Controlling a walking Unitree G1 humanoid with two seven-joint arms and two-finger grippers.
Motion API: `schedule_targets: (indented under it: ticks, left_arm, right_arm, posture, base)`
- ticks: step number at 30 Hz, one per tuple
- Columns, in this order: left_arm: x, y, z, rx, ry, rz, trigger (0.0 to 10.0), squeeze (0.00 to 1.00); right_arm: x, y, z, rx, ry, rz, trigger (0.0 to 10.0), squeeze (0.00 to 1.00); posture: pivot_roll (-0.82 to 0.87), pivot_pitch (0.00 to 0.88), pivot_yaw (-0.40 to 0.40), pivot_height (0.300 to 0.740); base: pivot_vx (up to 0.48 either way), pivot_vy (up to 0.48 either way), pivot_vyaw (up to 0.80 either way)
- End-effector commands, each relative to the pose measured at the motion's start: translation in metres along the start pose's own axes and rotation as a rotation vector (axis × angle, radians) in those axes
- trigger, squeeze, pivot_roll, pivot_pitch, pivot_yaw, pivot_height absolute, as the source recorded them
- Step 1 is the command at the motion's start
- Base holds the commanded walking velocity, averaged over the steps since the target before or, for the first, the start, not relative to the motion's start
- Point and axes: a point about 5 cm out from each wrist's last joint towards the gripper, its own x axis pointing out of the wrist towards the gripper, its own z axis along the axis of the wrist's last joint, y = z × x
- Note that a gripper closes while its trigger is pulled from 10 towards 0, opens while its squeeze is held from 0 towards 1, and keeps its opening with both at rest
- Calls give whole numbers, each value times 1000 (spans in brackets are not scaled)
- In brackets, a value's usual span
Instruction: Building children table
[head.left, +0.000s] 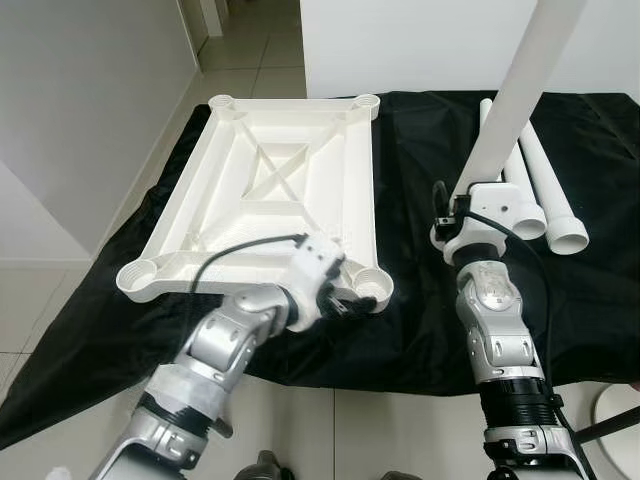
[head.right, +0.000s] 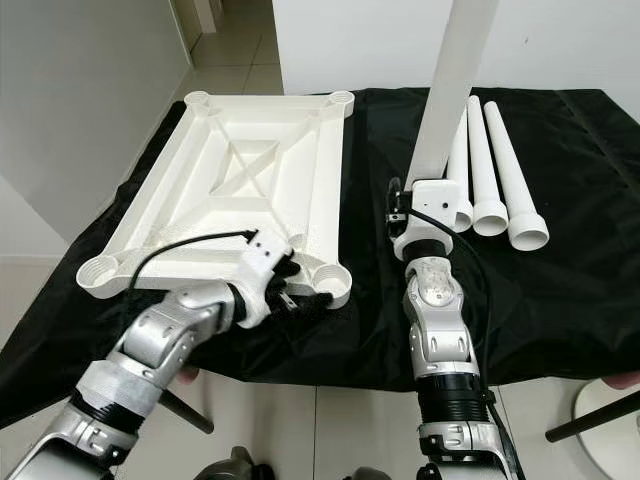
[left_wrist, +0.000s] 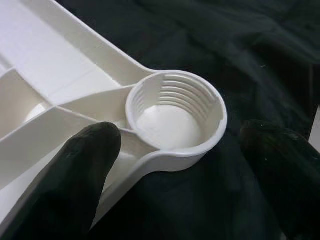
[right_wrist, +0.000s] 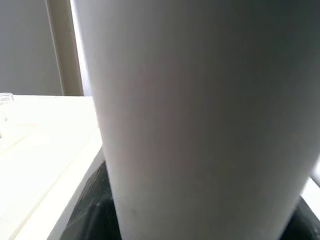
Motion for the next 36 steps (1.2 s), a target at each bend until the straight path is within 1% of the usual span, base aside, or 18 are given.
schedule_targets:
  ticks: [1, 4, 5, 7, 11, 14, 20, 21, 23, 25, 27, 31, 32, 33, 34, 35, 36]
  left_arm:
    - [2, -4, -5, -3, 24, -13, 10000, 0]
    - [11, -12, -5, -12, 21, -37, 10000, 0]
    - [11, -12, -5, -12, 21, -37, 10000, 0]
    - [16, -17, -5, -18, 15, -51, 10000, 0]
    - [17, -18, -4, -20, 13, -54, 10000, 0]
    - [30, -28, 0, -44, -15, -89, 10000, 0]
    - [38, -34, 4, -50, -33, -104, 10000, 0]
    - [41, -36, 7, -49, -43, -107, 10000, 0]
    - [53, -40, 19, -36, -78, -92, 10000, 0]
    - [61, -41, 31, -45, -115, -72, 10000, 0]
    - [62, -41, 40, -50, -143, -68, 10000, 0]
    - [61, -39, 43, -41, -152, -60, 10000, 0]
    - [56, -36, 45, -23, -159, -54, 10000, 0]
    - [56, -36, 45, -23, -159, -54, 10000, 0]
    - [50, -32, 45, -7, -164, -47, 10000, 0]
    - [50, -32, 45, -7, -164, -47, 10000, 0]
    - [43, -28, 45, 12, -170, -44, 10000, 0]
  right_arm:
    - [0, 2, 3, -2, -6, 2, 10000, 0]
    - [0, 2, 6, 0, -20, 0, 10000, 0]
    - [0, 2, 6, 0, -20, 0, 10000, 0]
    - [0, 3, 9, 4, -32, 2, 10000, 0]
    - [0, 4, 10, 5, -36, 3, 10000, 0]
    - [1, 4, 14, 10, -49, -9, 10000, 0]
    - [0, 3, 15, 10, -51, -12, 10000, 0]
    - [0, 3, 15, 10, -51, -13, 10000, 0]
    - [0, 1, 14, 13, -50, -19, 10000, 0]
    - [0, 1, 12, 19, -47, -24, 10000, 0]
    - [1, 1, 12, 26, -44, -24, 10000, 0]
    - [1, 3, 12, 37, -49, -18, 10000, 0]
    - [1, 6, 13, 49, -55, -4, 10000, 0]
    - [1, 6, 13, 49, -55, -4, 10000, 0]
    - [0, 9, 14, 61, -64, 14, 10000, 0]
    - [0, 9, 14, 61, -64, 14, 10000, 0]
    - [-1, 11, 13, 74, -64, 29, 10000, 0]
  posture:
    - [-61, 16, 123, 740]
    - [-79, 16, 130, 740]
    - [-79, 16, 130, 740]
    - [-95, 13, 135, 740]
    - [-95, 13, 135, 740]
    - [-135, 16, 142, 740]
    - [-141, 16, 142, 740]
    - [-141, 16, 142, 740]
    - [-132, 15, 136, 740]
    - [-128, 14, 133, 740]
    - [-115, 9, 126, 740]
    - [-106, 7, 123, 740]
    - [-95, 3, 120, 740]
    - [-95, 3, 120, 740]
    - [-87, 2, 116, 740]
    - [-87, 2, 116, 740]
    - [-76, 0, 110, 740]
  base:
    - [0, 0, 0]
    - [0, 0, 0]
    - [0, 0, 0]
    - [0, 0, 0]
    - [0, 0, 0]
    - [0, 0, 0]
    - [0, 0, 0]
    - [0, 0, 0]
    - [0, 0, 0]
    - [0, 0, 0]
    - [0, 0, 0]
    - [0, 0, 0]
    - [0, 0, 0]
    - [0, 0, 0]
    - [0, 0, 0]
    - [0, 0, 0]
    - [0, 0, 0]
